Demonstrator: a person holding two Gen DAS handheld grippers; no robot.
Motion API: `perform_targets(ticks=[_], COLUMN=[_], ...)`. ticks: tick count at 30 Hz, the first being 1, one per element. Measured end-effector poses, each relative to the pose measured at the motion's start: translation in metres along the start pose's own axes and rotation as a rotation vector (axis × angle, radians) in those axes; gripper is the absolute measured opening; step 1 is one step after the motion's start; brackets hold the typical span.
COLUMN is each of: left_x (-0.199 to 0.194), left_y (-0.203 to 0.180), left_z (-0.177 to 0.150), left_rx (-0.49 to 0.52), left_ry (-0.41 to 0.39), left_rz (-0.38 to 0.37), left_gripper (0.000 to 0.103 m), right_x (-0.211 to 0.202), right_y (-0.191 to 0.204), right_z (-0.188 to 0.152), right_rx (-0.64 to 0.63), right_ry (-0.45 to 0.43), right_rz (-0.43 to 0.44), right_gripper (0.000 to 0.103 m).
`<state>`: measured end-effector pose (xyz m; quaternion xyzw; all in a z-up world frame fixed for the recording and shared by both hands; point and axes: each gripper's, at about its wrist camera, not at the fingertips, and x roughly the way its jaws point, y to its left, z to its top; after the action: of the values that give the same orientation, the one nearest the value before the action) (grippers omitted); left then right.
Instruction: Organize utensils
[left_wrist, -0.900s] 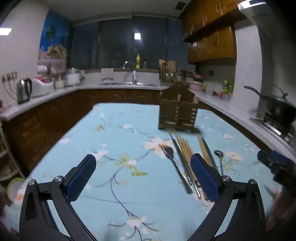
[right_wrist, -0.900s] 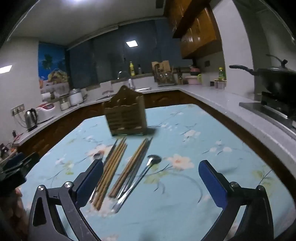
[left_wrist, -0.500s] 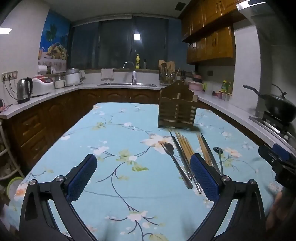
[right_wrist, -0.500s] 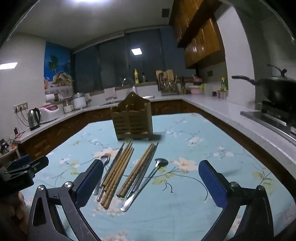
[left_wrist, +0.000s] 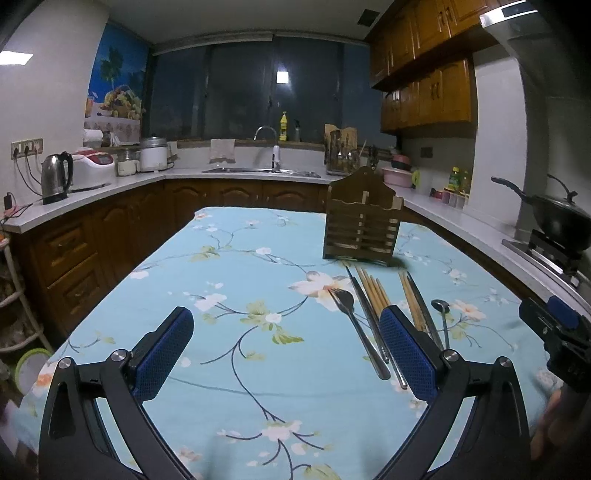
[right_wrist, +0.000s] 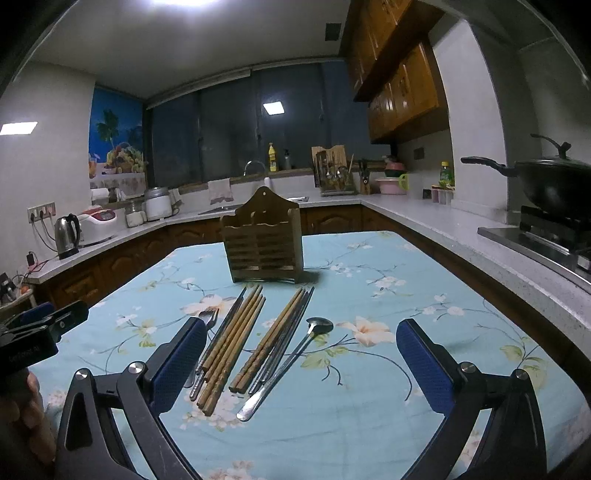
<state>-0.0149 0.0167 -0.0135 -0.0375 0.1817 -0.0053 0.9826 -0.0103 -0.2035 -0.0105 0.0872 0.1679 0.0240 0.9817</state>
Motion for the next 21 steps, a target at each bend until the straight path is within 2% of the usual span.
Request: perform_targets(ticks=[21], left_x=[-0.0047], left_y=[-0.0052], left_z=[0.0026], left_rx=[0.028], left_ry=[-0.020], left_rz=[0.009], left_gripper=[0.103], right_x=[-0.0004], right_y=[0.0006], right_z=[-0.0022], right_rx=[0.001], right_ry=[-0.002], right_rz=[0.014], right_gripper=[0.103])
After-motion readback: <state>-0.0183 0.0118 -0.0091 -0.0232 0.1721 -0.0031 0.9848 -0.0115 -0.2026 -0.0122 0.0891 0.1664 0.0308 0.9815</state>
